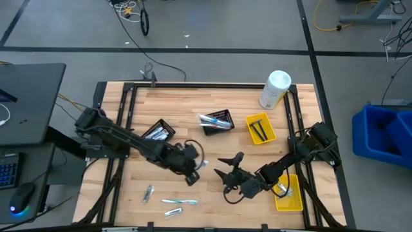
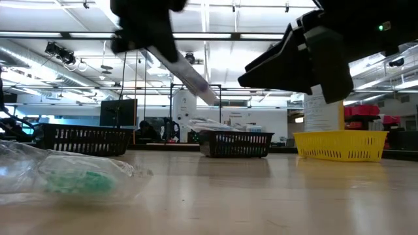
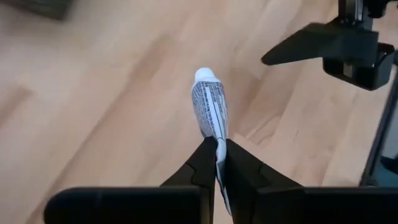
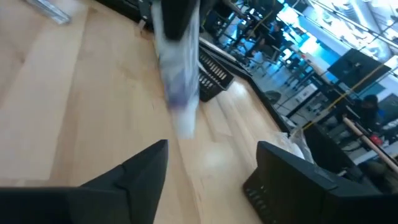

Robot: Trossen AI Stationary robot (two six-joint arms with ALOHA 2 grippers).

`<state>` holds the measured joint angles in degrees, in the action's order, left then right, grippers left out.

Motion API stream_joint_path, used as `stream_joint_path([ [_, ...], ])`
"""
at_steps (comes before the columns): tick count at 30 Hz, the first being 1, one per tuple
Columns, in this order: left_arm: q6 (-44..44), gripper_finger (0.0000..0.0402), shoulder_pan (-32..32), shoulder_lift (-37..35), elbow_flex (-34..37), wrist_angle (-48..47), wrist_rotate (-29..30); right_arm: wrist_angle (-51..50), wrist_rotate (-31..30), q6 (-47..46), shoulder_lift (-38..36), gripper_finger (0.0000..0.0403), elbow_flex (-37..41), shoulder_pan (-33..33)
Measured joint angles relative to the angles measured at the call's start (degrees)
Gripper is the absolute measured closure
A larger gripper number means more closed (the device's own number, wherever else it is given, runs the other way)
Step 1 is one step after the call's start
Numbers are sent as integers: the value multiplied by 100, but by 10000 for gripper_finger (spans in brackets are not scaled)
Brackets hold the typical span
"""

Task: Pick & Place Travel size toiletries
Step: Put the white toothpaste into the left black basket

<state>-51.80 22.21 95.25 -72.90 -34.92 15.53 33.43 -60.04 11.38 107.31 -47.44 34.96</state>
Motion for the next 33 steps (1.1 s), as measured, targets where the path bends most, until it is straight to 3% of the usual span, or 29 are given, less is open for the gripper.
stream_joint_path([
  [4,-548,375,319,-509,0,-861,762,1,-41,-88,0,129,0,-2],
  [9,-1972,378,692,-1002,-4,-2732,2043,-35,24,-378,0,119,0,-2],
  [12,-3002,376,786,-1065,-4,-4097,2374,-109,25,-450,0,120,0,-4],
  [15,-3671,375,783,-1065,82,-5049,2328,-106,110,-451,0,126,0,-20],
  [26,-2491,375,104,-1072,1510,-3931,1394,-103,931,-453,0,156,0,-231],
  [33,-1694,375,-319,-1528,2305,-2937,1102,-105,936,-452,0,165,0,-322],
])
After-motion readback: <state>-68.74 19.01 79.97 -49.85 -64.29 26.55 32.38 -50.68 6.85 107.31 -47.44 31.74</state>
